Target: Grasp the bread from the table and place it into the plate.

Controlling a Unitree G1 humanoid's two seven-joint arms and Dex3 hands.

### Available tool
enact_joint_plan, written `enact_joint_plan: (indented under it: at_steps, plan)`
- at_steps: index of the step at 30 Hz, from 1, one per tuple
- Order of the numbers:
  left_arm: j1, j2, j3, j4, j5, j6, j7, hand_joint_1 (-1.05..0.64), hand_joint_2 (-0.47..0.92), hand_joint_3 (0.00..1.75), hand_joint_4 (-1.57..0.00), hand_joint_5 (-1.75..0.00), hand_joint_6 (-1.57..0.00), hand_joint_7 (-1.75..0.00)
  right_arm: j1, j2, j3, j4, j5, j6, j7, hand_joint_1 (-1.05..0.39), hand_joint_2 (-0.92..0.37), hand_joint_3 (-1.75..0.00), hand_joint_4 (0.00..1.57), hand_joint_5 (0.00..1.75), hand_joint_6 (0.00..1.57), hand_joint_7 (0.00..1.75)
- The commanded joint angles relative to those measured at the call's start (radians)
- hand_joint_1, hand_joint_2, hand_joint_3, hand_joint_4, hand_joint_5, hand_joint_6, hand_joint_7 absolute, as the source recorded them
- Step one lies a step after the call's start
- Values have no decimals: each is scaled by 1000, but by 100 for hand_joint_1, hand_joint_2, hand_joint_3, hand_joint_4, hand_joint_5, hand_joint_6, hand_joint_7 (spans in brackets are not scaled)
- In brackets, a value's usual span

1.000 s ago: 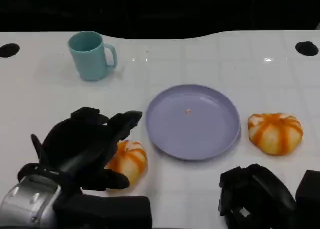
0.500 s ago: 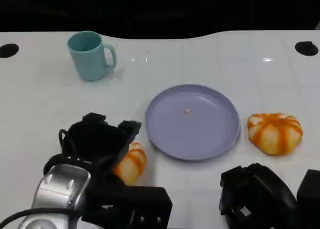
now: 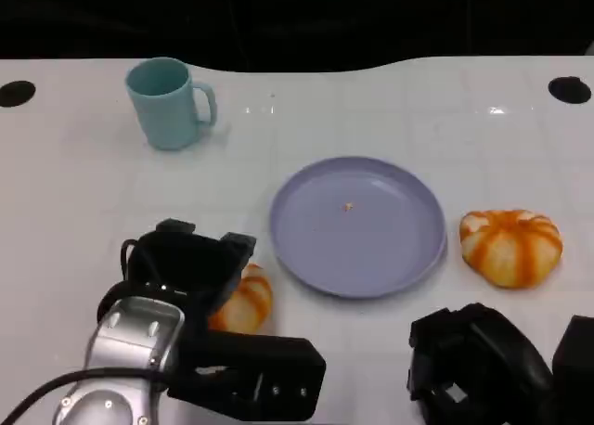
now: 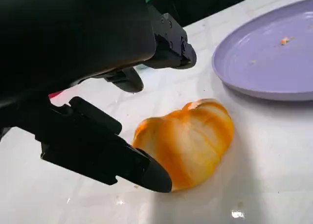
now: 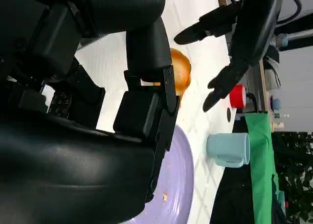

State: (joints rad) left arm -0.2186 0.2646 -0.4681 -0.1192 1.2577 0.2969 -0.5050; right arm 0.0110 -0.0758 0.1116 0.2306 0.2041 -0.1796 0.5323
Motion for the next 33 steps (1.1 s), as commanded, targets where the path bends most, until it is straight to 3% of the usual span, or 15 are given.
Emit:
enact_joint_plan:
  at_steps: [1,10,14,17,18,19,21,22,24,28,30,33]
  plan:
    - [-33,-5,1,72,-23,13,18,-56,66,0,-8,-66,-19,0,9,-9,-11,-9,-1,-5,-4,-105,-6,-136,156,130,157,102]
    - [-88,-32,-30,294,-92,9,122,-58,73,2,-4,-72,-19,-1,9,-8,-13,-10,9,4,2,-105,-5,-134,155,129,157,100]
    - [-101,-23,-28,365,-154,-43,193,-45,82,5,-28,-88,-31,-5,10,-6,-12,-15,9,12,-3,-105,-5,-133,157,129,157,101]
    - [-109,-10,-32,407,-192,-88,256,-39,87,10,-46,-131,-47,-7,9,-7,-11,-11,3,0,-2,-105,-5,-134,157,129,157,101]
    - [-112,-7,-33,419,-200,-99,275,-36,87,15,-52,-150,-57,-9,9,-8,-11,-9,2,-4,-1,-105,-5,-134,157,129,157,101]
    - [-115,-3,-36,429,-207,-108,290,-35,85,26,-55,-158,-66,-9,9,-9,-11,-8,1,-4,-1,-105,-5,-134,157,129,157,101]
    - [-120,2,-37,450,-224,-126,326,-32,72,66,-64,-162,-89,-9,10,-9,-11,-13,3,4,-2,-105,-5,-134,157,129,157,101]
    - [-119,5,-34,458,-232,-140,355,-32,70,74,-68,-160,-98,-10,10,-9,-11,-13,3,3,-1,-105,-5,-134,157,129,157,101]
    - [-117,11,-33,465,-244,-156,399,-32,69,78,-74,-154,-110,-12,11,-8,-11,-11,5,0,1,-105,-6,-134,157,129,157,101]
    - [-99,26,-31,459,-243,-186,519,-34,72,66,-82,-158,-118,-14,11,-8,-10,-9,1,-3,-2,-105,-5,-135,156,129,157,101]
    - [-92,33,-35,443,-231,-186,556,-34,71,74,-79,-166,-115,-22,9,-7,-10,-7,1,-1,-2,-105,-6,-135,157,129,157,101]
    - [-82,40,-32,406,-231,-181,578,-32,69,82,-77,-173,-94,-66,5,-7,-10,-5,1,2,-2,-105,-5,-135,157,129,157,101]
